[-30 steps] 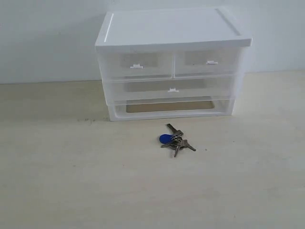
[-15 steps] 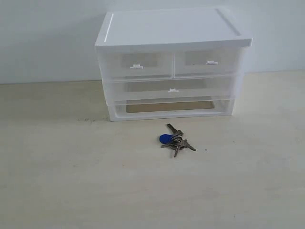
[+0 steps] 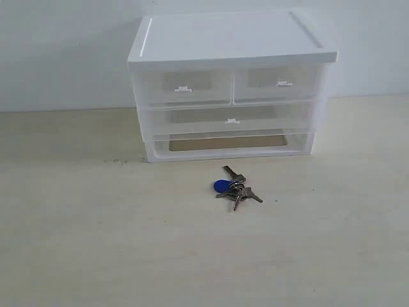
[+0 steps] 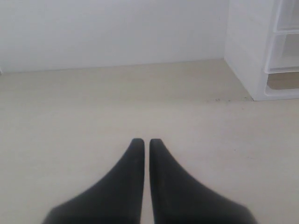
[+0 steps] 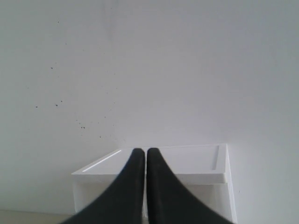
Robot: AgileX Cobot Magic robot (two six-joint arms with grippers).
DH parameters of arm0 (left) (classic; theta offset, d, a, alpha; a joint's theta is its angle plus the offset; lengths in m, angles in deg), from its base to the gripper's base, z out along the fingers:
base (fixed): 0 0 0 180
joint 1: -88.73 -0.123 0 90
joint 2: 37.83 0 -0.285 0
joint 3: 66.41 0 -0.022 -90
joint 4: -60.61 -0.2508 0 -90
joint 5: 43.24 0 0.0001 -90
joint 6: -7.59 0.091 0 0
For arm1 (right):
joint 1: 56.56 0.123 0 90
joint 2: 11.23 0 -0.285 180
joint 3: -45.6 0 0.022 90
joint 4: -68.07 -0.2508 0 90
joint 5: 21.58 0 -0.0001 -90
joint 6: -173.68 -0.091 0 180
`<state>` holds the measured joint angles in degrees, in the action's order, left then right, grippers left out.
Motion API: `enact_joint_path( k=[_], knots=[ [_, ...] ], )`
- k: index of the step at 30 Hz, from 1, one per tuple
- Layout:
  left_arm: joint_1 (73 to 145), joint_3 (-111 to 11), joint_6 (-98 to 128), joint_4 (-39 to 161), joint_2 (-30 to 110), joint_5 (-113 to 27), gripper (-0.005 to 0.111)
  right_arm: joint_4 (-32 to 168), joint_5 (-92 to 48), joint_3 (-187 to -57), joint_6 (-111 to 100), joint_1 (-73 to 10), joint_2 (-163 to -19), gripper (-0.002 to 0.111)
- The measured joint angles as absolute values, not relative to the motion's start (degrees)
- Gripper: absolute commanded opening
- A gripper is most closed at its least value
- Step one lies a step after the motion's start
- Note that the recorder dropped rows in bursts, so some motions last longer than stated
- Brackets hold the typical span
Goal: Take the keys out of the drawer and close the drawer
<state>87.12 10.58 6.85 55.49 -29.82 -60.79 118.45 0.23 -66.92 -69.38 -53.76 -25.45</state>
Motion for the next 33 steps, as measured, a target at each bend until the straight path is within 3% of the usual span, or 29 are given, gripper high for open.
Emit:
enact_joint_path(
  k=[33],
  knots=[
    [87.12, 10.58, 7.59, 55.49, -29.82, -60.79, 0.004, 118.34, 0.23, -66.92, -69.38, -53.76, -25.45, 0.000]
  ],
)
